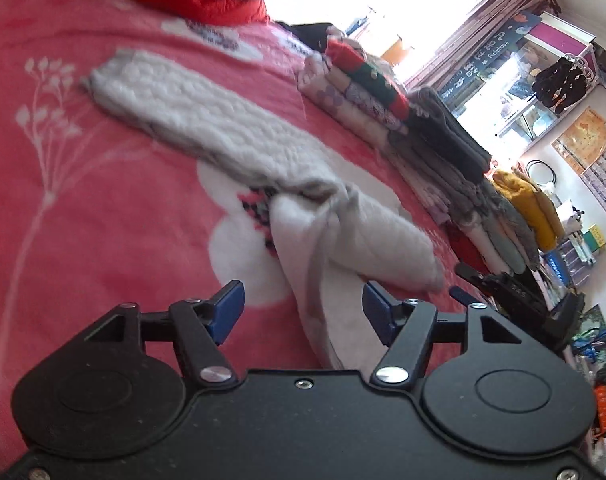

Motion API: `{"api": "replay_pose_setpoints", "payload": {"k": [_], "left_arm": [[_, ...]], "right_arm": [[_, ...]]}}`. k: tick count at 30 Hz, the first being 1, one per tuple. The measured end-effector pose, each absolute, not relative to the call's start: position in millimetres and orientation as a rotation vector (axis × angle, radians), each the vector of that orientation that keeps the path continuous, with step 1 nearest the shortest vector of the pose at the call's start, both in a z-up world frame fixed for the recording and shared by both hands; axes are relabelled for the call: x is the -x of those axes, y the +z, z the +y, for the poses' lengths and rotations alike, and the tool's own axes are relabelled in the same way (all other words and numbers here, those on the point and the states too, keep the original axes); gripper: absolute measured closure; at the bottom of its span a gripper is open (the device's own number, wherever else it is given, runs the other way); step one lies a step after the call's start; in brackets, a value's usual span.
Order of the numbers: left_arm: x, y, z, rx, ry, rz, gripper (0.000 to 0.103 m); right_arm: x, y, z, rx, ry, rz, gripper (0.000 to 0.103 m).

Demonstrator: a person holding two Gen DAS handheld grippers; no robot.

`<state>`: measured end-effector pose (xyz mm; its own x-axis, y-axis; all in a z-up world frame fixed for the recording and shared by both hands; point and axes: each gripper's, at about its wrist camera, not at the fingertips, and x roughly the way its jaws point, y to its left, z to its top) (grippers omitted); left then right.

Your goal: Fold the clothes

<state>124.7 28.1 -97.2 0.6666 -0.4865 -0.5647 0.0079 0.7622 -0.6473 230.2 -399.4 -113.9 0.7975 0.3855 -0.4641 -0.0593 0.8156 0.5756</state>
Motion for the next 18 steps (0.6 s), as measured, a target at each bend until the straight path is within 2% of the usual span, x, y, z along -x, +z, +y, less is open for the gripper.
{"api": "replay_pose_setpoints", "payload": {"k": [8, 15, 16, 17, 18], "left_arm": [[-110, -125, -40, 0.706, -0.381, 0.935, 0.038], [-109, -137, -64, 0.764, -0.347, 0.888, 0.04], [-111, -137, -67, 0.756, -0.354, 0.888, 0.045], [-113, -138, -69, 0.756, -0.369, 0.894, 0.053], [-115, -140, -69, 0.761, -0.379, 0.902, 0.071]], "right_arm": [[-226, -132, -400, -0.538, 0.32, 0.665, 0.038], [-233, -139, -395, -0.512, 0.366, 0.655, 0.039], [-234, -139, -394, -0.512, 0.37, 0.651, 0.04], [-235, -139, -394, -0.512, 0.374, 0.646, 0.045], [-236, -139, -395, -0.512, 0.375, 0.64, 0.059]]}}
